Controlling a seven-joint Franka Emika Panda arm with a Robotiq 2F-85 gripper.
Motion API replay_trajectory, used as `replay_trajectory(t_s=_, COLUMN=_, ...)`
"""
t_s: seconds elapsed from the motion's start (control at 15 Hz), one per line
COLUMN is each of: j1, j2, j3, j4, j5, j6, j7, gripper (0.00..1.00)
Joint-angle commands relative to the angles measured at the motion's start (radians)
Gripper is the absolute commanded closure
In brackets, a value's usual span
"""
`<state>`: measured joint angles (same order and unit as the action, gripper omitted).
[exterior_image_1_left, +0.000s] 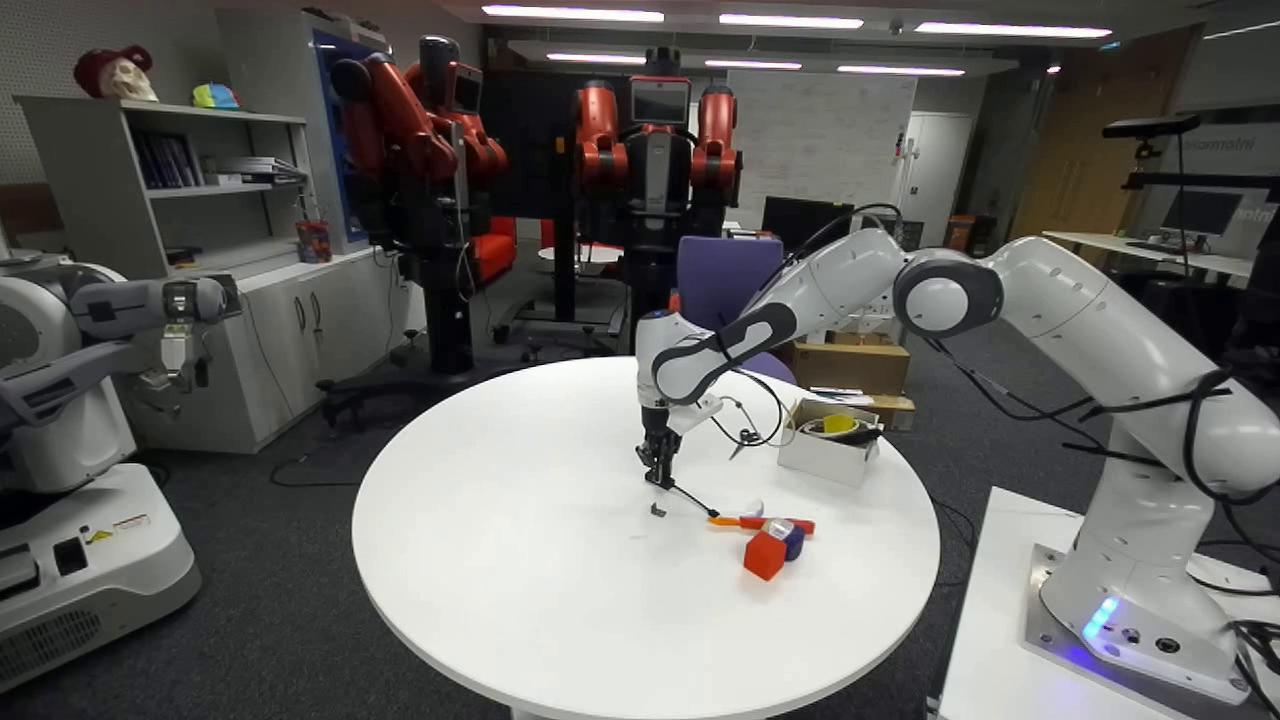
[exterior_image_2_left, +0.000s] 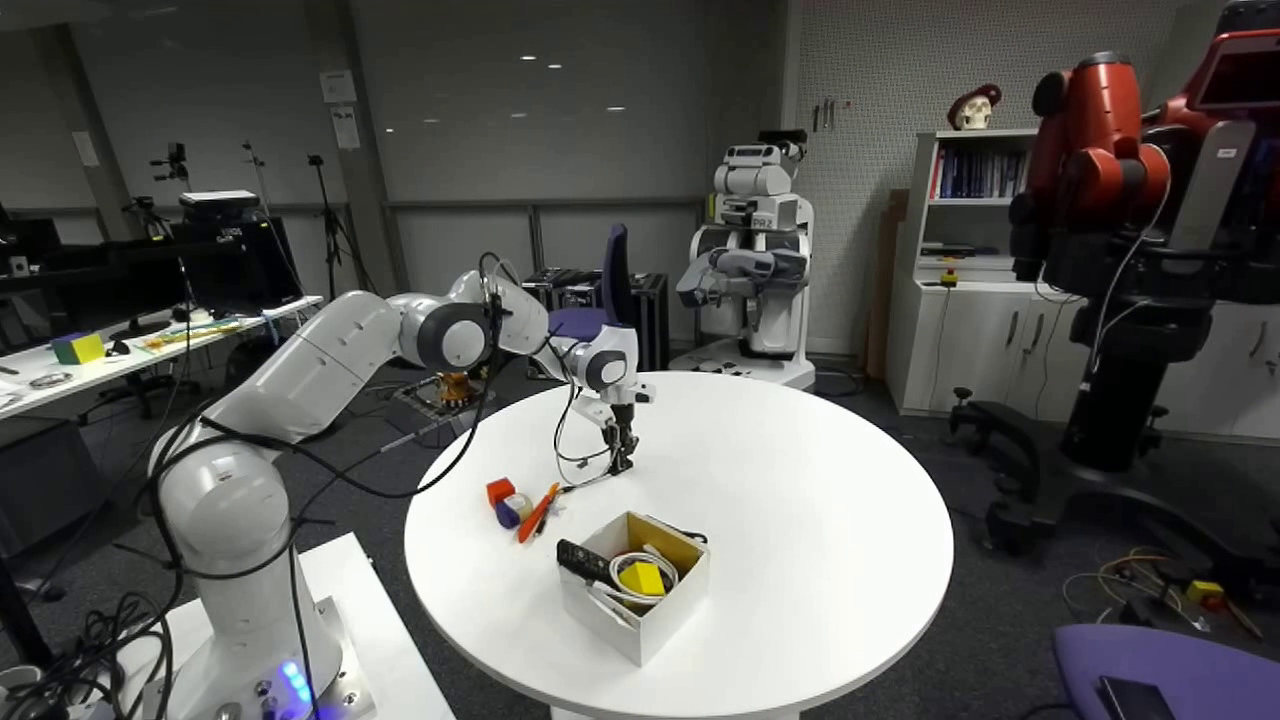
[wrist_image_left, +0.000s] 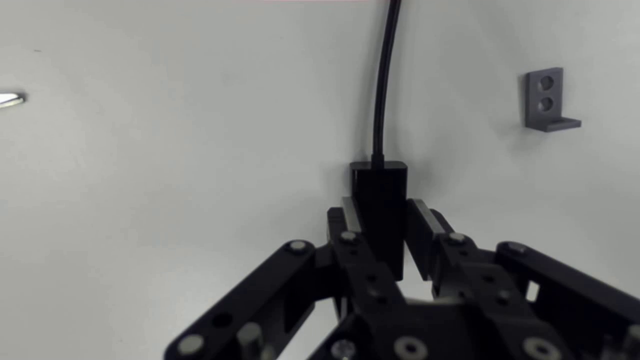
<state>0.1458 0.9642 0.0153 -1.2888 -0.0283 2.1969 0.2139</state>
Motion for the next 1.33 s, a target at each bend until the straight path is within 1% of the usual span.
replay_trajectory(t_s=0.0, j1=0.016, j2=-0.023, j3=-0.015, j4=0.004, j5=-0.001, j6=-0.048, j7=0.020, gripper=0.93)
replay_trajectory(t_s=0.13, j1=0.017, j2=-0.043, j3=-0.014, j4=-0.014, j5=0.000, j6=-0.044, j7=0.022, gripper=0.93)
replay_trajectory(t_s=0.4, j1=0.019, j2=-0.128, j3=-0.022, j4=-0.088, j5=-0.001, j6=-0.035, j7=0.046, gripper=0.93)
replay_trajectory(t_s=0.73, j1=0.015, j2=-0.313, j3=-0.067, j4=-0.262, j5=-0.008, j6=-0.006, j7=0.129, gripper=0.93)
replay_trajectory(t_s=1.07, j1=-0.026, j2=-0.480, j3=-0.136, j4=-0.427, j5=-0.017, j6=0.004, j7=0.185, gripper=0.93)
replay_trajectory(t_s=1.27, j1=-0.074, j2=-0.555, j3=-0.180, j4=-0.515, j5=-0.017, j6=-0.011, j7=0.206, gripper=0.93)
